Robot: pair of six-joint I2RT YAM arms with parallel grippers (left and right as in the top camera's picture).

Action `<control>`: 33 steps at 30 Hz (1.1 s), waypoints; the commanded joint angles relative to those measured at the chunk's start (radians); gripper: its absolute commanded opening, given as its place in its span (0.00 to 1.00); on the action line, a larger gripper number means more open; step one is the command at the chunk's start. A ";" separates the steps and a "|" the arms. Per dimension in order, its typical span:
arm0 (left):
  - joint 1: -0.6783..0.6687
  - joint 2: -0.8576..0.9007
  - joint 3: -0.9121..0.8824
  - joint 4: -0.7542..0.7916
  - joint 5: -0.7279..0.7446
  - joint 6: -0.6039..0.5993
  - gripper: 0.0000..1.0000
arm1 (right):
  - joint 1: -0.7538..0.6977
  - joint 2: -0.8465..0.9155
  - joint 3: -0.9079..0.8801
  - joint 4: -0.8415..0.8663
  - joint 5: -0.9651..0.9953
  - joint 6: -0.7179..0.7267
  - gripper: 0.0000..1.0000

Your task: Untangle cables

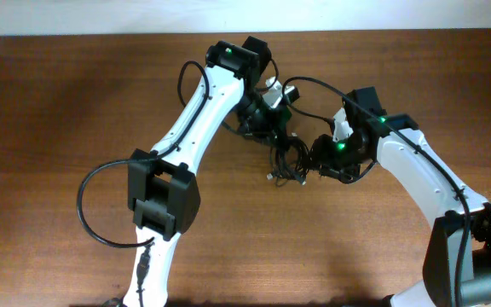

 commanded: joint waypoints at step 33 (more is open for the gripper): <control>0.090 -0.004 0.016 -0.092 0.219 0.074 0.00 | 0.003 0.066 -0.020 -0.038 0.181 0.116 0.71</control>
